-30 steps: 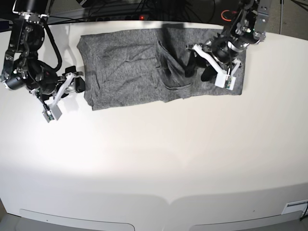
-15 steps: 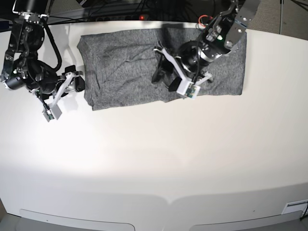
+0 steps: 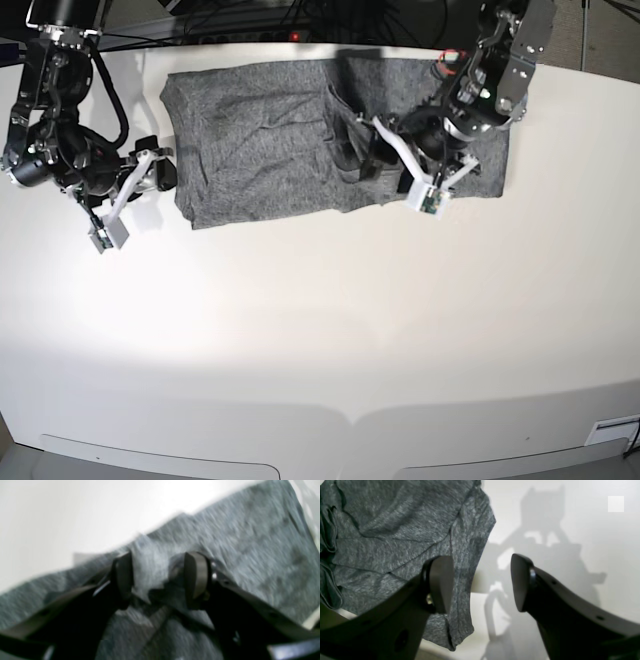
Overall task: Fold the T-shirt properly
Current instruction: 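Grasp the shirt end with the left gripper and fold it toward the middle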
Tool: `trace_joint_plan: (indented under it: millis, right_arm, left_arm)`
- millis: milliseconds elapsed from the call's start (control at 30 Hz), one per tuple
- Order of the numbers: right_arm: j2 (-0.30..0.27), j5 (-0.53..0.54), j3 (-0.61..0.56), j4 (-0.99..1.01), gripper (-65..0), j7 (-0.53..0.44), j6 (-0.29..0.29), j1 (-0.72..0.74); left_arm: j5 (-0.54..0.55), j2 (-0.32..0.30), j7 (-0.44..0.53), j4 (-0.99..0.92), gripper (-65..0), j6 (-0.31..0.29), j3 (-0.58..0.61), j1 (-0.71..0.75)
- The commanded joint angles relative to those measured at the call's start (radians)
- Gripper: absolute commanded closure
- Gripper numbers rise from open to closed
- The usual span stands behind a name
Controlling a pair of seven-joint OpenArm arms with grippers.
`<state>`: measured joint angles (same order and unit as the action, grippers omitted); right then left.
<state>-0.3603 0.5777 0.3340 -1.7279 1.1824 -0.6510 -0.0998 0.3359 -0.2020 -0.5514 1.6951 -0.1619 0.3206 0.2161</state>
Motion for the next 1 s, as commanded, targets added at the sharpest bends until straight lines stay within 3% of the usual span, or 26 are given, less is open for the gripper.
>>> trace_joint_plan:
  millis: [0, 100, 233, 433, 567, 767, 967]
  right_arm:
    - [-0.016, 0.009, 0.006, -0.015, -36.2, -0.015, 0.000, 0.013]
    - [-0.016, 0.009, 0.006, -0.015, -36.2, -0.014, 0.000, 0.013]
    - [-0.016, 0.009, 0.006, -0.015, -36.2, -0.014, 0.000, 0.013]
    - [-0.016, 0.009, 0.006, -0.015, -36.2, -0.010, 0.000, 0.013]
    - [-0.016, 0.009, 0.006, -0.015, -36.2, -0.005, 0.000, 0.013]
    - [-0.016, 0.009, 0.006, -0.015, -36.2, -0.004, 0.000, 0.013]
    - [-0.020, 0.019, 0.006, -0.015, -36.2, -0.004, 0.000, 0.013]
  left_arm:
    - [0.005, -0.001, 0.020, 0.021, -31.5, -0.011, -0.003, 0.002]
    - [0.006, 0.000, 0.025, 0.021, -31.5, -0.016, -0.003, 0.024]
    - [0.074, 0.002, 0.033, 0.021, -31.5, -0.077, -0.003, 0.042]
    - [0.098, 0.010, 0.171, 0.019, -31.5, -0.093, 0.058, 0.039]
    - [0.035, 0.064, 0.172, -0.026, -31.5, -0.089, 0.117, -0.007]
    - [0.032, 0.150, 0.171, -0.156, -31.5, -0.090, 0.133, -0.114]
    - [0.110, 0.143, 0.098, -0.074, -31.5, -0.090, 0.131, -0.172]
